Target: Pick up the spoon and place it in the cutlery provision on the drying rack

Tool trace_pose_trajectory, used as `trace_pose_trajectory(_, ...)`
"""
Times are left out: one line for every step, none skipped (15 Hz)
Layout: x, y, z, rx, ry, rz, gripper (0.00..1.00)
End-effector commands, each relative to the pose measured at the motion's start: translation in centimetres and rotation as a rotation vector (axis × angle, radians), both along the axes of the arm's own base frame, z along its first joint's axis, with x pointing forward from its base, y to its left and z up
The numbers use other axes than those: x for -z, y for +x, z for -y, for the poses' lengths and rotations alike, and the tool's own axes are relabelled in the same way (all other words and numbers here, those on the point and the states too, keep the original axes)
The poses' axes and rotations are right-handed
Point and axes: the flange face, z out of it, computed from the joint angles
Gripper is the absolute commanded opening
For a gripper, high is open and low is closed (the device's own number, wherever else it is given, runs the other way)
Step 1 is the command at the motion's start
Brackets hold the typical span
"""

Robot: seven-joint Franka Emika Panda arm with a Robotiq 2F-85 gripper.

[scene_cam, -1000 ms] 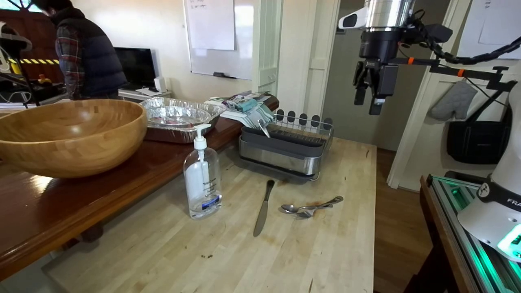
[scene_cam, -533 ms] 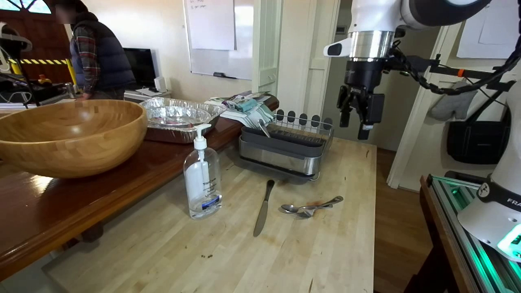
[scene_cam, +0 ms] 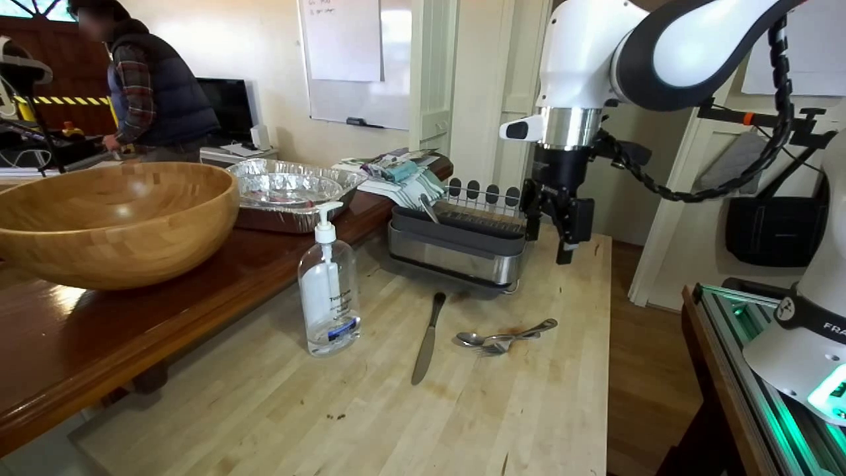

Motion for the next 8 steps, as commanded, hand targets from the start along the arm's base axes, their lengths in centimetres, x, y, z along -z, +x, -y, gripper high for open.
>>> trace_pose_trajectory(3.1, 1.5, -0.3, -0.055, 0.017, -0.023, 1.00)
trace_pose_trajectory(3.7, 1.7, -0.3, -0.064, 0.014, -0.031, 1.00)
trace_pose_trajectory(4.4, 2.0, -0.3, -0.072, 0.010, -0.038, 1.00)
trace_pose_trajectory(5.0, 2.3, -0.3, -0.070, 0.004, -0.047, 1.00)
trace_pose_trajectory(5.7, 2.6, -0.3, -0.067, 0.002, -0.057, 1.00)
trace_pose_trajectory(6.3, 2.9, -0.3, -0.057, 0.003, -0.067, 1.00)
trace_pose_trajectory(6.8, 3.2, -0.2, -0.037, 0.002, -0.074, 1.00)
trace_pose_trajectory(7.4, 3.5, -0.2, -0.019, 0.006, -0.082, 1.00)
